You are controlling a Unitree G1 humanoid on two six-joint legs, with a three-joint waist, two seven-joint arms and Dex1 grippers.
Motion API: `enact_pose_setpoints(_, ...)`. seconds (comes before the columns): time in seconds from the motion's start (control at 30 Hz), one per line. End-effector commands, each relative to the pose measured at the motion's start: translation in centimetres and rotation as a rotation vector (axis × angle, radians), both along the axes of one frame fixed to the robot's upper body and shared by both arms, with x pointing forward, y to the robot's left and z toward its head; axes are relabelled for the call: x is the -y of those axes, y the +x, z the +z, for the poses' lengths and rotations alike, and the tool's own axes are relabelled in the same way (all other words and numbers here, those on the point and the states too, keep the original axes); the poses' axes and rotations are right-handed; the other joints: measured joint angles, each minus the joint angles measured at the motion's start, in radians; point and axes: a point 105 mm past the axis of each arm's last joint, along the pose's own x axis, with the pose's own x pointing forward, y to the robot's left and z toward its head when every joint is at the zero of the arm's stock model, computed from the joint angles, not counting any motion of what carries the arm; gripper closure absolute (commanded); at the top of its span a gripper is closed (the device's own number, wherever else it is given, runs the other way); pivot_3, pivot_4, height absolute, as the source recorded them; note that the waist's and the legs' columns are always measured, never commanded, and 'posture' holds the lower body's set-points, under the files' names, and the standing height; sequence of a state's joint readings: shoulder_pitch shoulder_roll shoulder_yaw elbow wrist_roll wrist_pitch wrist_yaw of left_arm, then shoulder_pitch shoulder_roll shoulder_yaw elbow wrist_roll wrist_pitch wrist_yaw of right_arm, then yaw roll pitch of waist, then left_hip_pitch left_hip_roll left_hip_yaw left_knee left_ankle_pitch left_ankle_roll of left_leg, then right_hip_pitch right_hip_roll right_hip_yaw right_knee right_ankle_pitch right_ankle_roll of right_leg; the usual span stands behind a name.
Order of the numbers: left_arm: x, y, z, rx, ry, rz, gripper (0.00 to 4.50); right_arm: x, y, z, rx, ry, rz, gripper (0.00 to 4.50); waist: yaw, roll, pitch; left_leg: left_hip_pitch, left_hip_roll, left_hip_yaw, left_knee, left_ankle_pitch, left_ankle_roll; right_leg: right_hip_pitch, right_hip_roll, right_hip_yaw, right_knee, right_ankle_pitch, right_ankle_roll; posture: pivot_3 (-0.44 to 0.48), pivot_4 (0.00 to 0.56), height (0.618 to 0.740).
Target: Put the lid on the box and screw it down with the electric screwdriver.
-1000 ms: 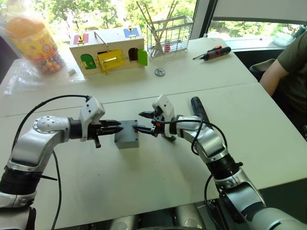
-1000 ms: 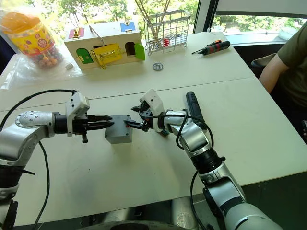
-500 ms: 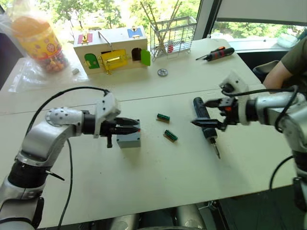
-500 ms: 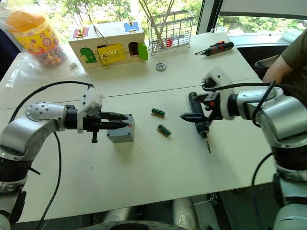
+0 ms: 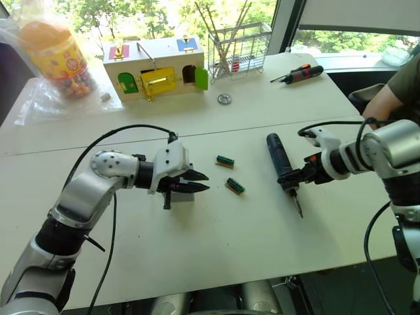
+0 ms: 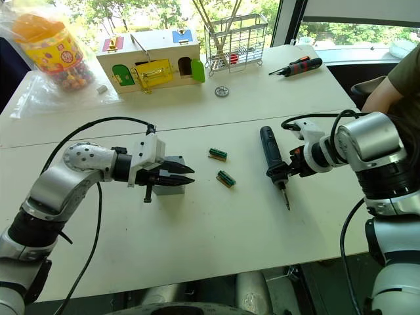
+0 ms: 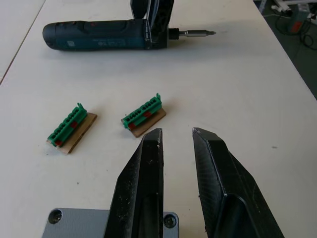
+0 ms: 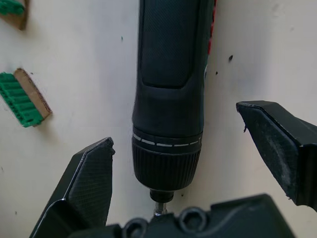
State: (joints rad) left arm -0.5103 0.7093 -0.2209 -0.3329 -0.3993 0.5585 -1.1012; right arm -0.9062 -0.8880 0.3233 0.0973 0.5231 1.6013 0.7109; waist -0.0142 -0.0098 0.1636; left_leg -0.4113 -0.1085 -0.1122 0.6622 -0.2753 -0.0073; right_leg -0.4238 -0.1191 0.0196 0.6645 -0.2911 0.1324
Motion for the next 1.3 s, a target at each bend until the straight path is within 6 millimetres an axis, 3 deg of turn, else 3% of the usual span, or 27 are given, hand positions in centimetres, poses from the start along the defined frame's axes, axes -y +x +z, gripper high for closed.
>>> enact_pose_setpoints(0.03,0.1,-0.1,0.1,0.036,-0.008,0.016,3.58,0.4,1.2,0.2,0.023,-0.098,0.012,0.04,-0.001,0.000,0.000,0.000,0.000,0.000,0.000,0.000,0.000,0.000,0.000,0.000,0.000,0.000,0.000,0.000,0.150,0.740)
enact_pose_setpoints(0.2,0.3,0.1,-0.3,0.048,-0.030,0.059,3.58,0.1,1.5,-1.0,-0.068,-0.173,0.090,0.04,0.002,0.000,0.000,0.000,0.000,0.000,0.001,0.000,0.000,0.000,0.000,0.000,0.000,0.000,0.000,0.000,0.150,0.740)
enact_pose_setpoints(0.3,0.3,0.1,-0.7,0.055,-0.036,0.092,3.58,-0.1,0.9,-2.4,-0.137,-0.208,0.155,0.71,0.001,-0.001,-0.001,0.000,0.000,0.000,0.001,0.000,0.000,0.001,0.000,-0.001,0.000,0.000,0.000,0.000,0.150,0.740)
enact_pose_setpoints(0.47,-0.4,-0.3,-0.6,0.064,-0.036,0.133,3.58,0.5,-0.1,-3.3,-0.192,-0.241,0.218,2.44,0.003,-0.002,-0.001,0.000,0.000,-0.002,0.001,0.000,0.000,0.001,0.001,-0.002,0.000,0.000,0.000,0.000,0.150,0.740)
enact_pose_setpoints(0.57,-1.1,-0.1,-0.4,0.077,-0.027,0.159,3.58,0.9,-0.2,-3.5,-0.198,-0.236,0.206,2.60,0.006,-0.002,-0.001,0.000,0.000,-0.002,0.001,0.000,0.000,0.001,0.001,-0.002,0.000,0.000,0.000,0.000,0.150,0.740)
enact_pose_setpoints(0.67,-2.1,0.5,0.1,0.088,-0.017,0.188,3.58,1.5,1.5,-3.0,-0.099,-0.233,0.159,2.60,0.005,-0.007,-0.004,0.000,0.000,-0.003,0.001,0.000,0.000,0.002,0.001,-0.003,0.000,0.000,0.000,0.000,0.150,0.740)
enact_pose_setpoints(0.8,-4.5,1.4,0.4,0.071,0.009,0.236,3.58,-1.2,5.2,2.9,0.158,-0.054,0.082,2.60,-0.006,-0.009,-0.006,0.003,0.000,-0.002,0.002,0.000,0.000,0.006,0.001,-0.001,-0.002,0.000,0.000,0.000,0.150,0.740)
enact_pose_setpoints(0.87,-5.2,1.7,0.4,0.062,0.017,0.246,3.58,-2.3,5.8,5.1,0.229,0.021,0.063,2.60,-0.008,-0.007,-0.004,0.003,0.000,0.001,0.001,0.000,0.000,0.002,0.001,0.001,0.000,0.000,0.000,0.000,0.150,0.740)
enact_pose_setpoints(0.9,-5.7,1.9,0.5,0.052,0.015,0.255,3.58,-3.2,6.1,7.2,0.307,0.090,0.066,2.60,-0.007,-0.005,-0.003,0.001,0.000,0.001,0.000,0.000,0.000,-0.001,0.001,0.001,0.001,0.000,0.000,0.000,0.150,0.740)
enact_pose_setpoints(0.97,-6.6,2.4,1.1,0.025,-0.004,0.274,3.58,-5.2,6.0,11.7,0.480,0.254,0.078,2.60,-0.006,-0.002,-0.001,-0.003,0.000,0.001,-0.001,0.000,0.000,-0.006,0.001,0.001,0.001,0.000,0.000,0.000,0.150,0.740)
enact_pose_setpoints(1.07,-7.7,2.7,1.2,-0.006,-0.006,0.293,3.58,-7.7,5.1,16.2,0.745,0.477,0.115,2.60,-0.007,-0.002,-0.002,-0.013,0.001,-0.001,0.002,0.001,-0.002,-0.016,0.000,-0.002,0.003,0.000,0.000,0.000,0.150,0.740)
enact_pose_setpoints(1.13,-8.3,2.7,1.1,-0.032,0.008,0.308,3.58,-9.7,2.6,20.2,1.085,0.726,0.196,2.60,-0.009,-0.003,-0.002,-0.014,0.001,-0.003,0.002,0.001,-0.002,-0.017,0.000,-0.004,0.002,0.000,0.000,0.000,0.150,0.740)
enact_pose_setpoints(1.2,-8.7,2.6,1.1,-0.056,0.010,0.313,3.58,-10.9,0.8,20.6,1.226,0.843,0.198,2.60,-0.013,-0.002,-0.002,-0.014,0.001,-0.005,0.001,0.001,-0.002,-0.015,0.000,-0.005,0.003,0.000,0.000,0.000,0.150,0.740)
enact_pose_setpoints(1.3,-8.7,2.2,1.1,-0.077,0.017,0.303,3.58,-13.4,-0.9,19.0,1.230,0.920,0.253,2.60,-0.014,-0.002,-0.002,-0.013,-0.001,-0.005,0.004,0.001,-0.002,-0.011,0.000,-0.005,0.004,0.000,0.000,0.000,0.150,0.740)
